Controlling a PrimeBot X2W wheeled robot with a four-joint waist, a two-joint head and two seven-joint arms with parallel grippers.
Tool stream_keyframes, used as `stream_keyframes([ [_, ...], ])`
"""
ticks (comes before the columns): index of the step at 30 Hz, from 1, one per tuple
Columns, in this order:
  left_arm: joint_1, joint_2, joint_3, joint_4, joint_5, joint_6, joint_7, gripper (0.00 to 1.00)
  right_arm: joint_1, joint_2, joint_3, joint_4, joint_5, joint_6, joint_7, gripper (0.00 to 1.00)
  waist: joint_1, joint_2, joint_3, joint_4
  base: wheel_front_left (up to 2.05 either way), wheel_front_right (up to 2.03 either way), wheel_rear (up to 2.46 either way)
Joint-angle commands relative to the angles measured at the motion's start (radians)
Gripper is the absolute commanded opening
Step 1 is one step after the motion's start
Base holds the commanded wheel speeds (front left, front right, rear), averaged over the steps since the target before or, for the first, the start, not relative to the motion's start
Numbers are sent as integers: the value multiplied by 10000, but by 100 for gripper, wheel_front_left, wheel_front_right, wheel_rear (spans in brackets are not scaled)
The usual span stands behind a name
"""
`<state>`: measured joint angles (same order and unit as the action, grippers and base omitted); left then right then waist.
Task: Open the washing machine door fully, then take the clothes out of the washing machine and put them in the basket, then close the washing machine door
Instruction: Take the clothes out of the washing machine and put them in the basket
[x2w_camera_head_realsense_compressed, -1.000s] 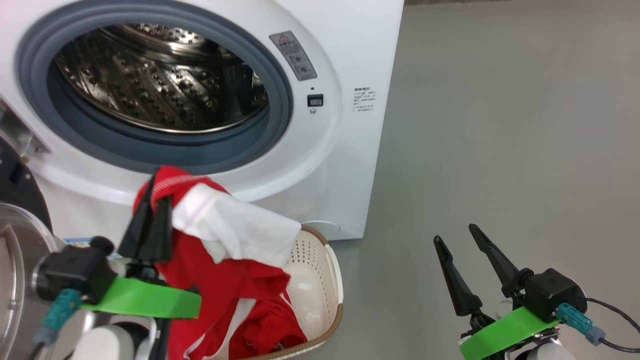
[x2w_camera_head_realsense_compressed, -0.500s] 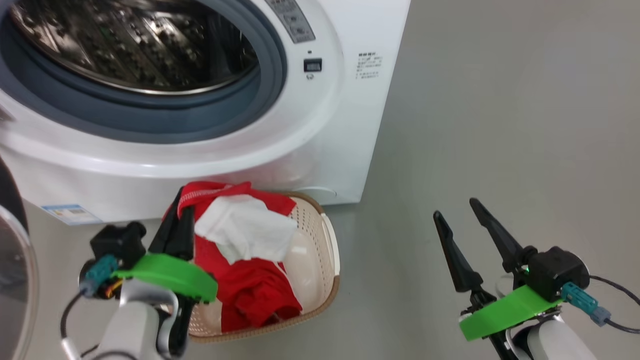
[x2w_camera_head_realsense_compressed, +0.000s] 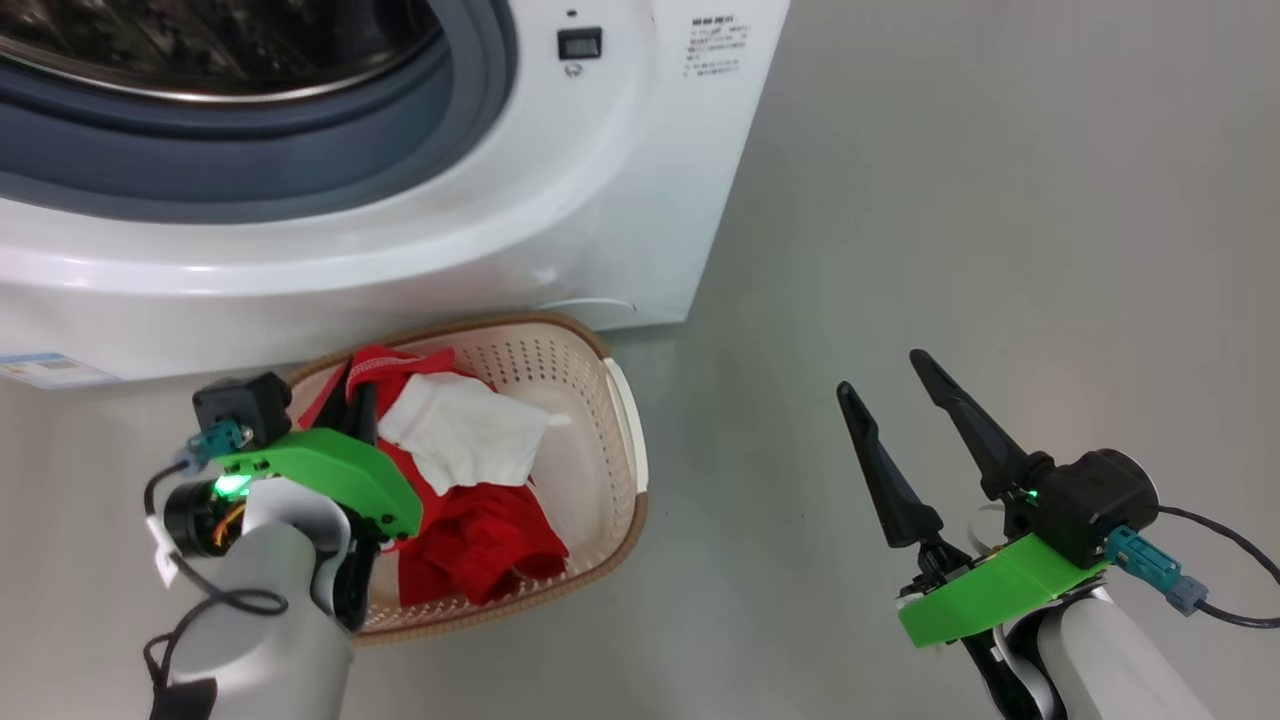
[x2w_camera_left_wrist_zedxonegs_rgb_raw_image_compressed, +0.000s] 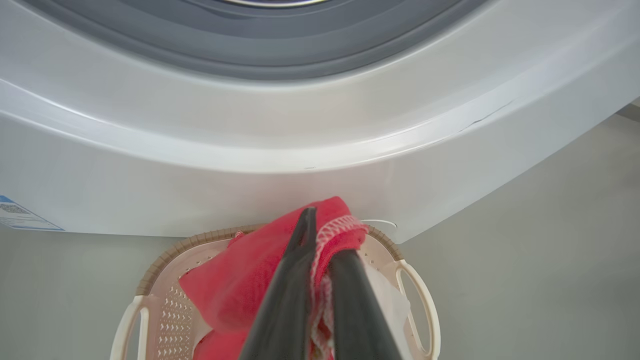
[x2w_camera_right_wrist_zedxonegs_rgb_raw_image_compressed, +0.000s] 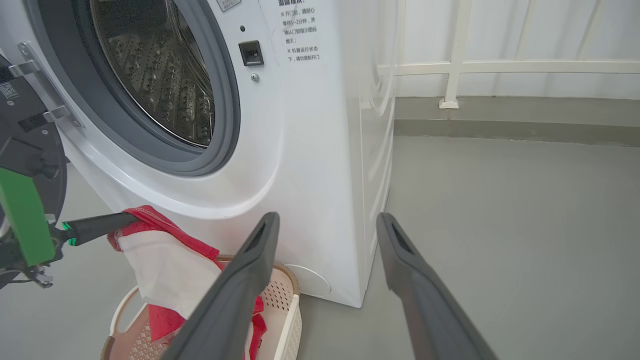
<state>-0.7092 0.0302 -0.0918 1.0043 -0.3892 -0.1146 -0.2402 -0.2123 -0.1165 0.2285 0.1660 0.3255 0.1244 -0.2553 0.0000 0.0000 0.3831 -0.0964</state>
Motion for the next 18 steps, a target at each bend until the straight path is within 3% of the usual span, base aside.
stream_keyframes([
  [1,-340,219,191,188,-77,-47,-113,0,-171,-81,240,-220,255,63,-65,100,0,0,417,-247,0,0,0],
  [12,-1080,265,-138,2233,-231,-138,-171,1,-658,-162,708,-125,295,63,-65,100,0,0,983,-612,0,0,0],
  [13,-1061,272,-159,2336,-246,-140,-171,12,-685,-158,736,-119,302,63,-65,100,0,0,987,-639,0,0,0],
  [15,-990,351,-180,2504,-265,-139,-154,45,-729,-141,794,-97,305,63,-65,100,0,0,964,-723,0,0,0],
  [17,-854,429,-141,2640,-338,-95,7,98,-747,-117,863,-52,318,63,-65,100,0,0,902,-836,0,0,0],
  [18,-792,465,-114,2682,-379,-63,54,100,-751,-105,893,-26,328,63,-65,100,0,0,864,-888,0,0,0],
])
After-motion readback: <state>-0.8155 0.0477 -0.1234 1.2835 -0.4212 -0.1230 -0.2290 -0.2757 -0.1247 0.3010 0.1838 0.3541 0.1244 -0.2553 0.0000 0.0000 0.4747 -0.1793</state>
